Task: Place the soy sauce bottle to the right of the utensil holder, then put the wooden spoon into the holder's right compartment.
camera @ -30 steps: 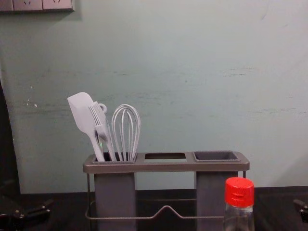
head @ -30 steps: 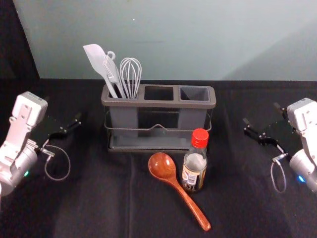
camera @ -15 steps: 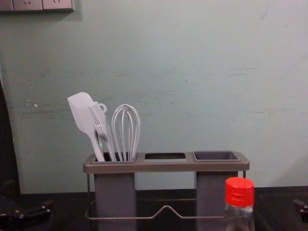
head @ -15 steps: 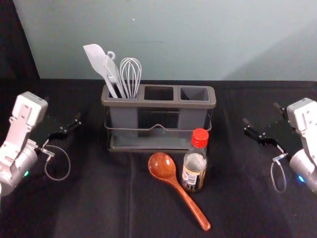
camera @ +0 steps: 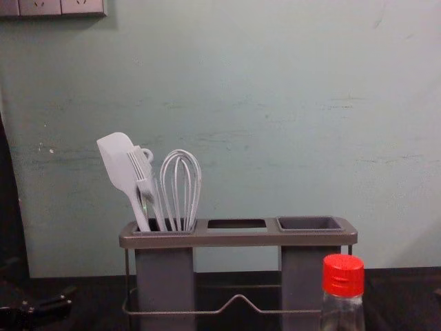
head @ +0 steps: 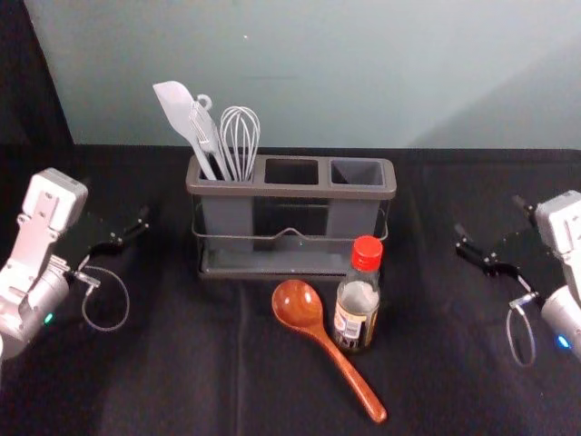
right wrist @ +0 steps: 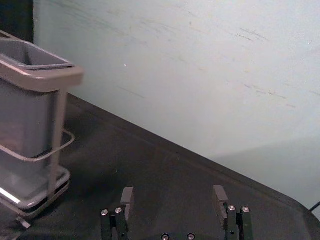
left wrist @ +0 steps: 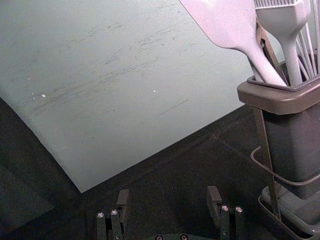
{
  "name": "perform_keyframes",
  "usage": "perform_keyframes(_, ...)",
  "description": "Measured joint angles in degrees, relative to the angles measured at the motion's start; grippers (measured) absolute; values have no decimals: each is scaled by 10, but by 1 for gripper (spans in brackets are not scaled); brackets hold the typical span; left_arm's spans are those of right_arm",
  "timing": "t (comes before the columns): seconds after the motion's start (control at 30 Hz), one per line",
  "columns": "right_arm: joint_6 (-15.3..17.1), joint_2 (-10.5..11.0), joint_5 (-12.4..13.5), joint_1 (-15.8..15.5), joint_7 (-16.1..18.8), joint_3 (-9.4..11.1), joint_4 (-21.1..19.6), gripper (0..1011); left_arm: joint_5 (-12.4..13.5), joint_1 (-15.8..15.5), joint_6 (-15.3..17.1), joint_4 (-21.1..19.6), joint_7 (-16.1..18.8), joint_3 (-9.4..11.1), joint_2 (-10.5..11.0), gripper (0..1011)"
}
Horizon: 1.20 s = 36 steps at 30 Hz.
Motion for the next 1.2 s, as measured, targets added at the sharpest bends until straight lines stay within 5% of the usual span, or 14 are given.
perform_keyframes(0.43, -20, 37, 11, -126, -16, 50, -118, 1002, 0, 0, 0, 0, 0, 0, 0, 1000)
perform_keyframes(0.67, -24, 44, 3, -177, -20, 59, -174, 1002, 0, 0, 0, 0, 0, 0, 0, 1000)
perform_keyframes(0.93, -35, 43, -4, -198, -1, 58, -203, 1003, 0, 0, 0, 0, 0, 0, 0, 1000)
perform_keyframes(1.2, -73, 22, 49, -192, 66, 52, -201, 1003, 0, 0, 0, 0, 0, 0, 0, 1000)
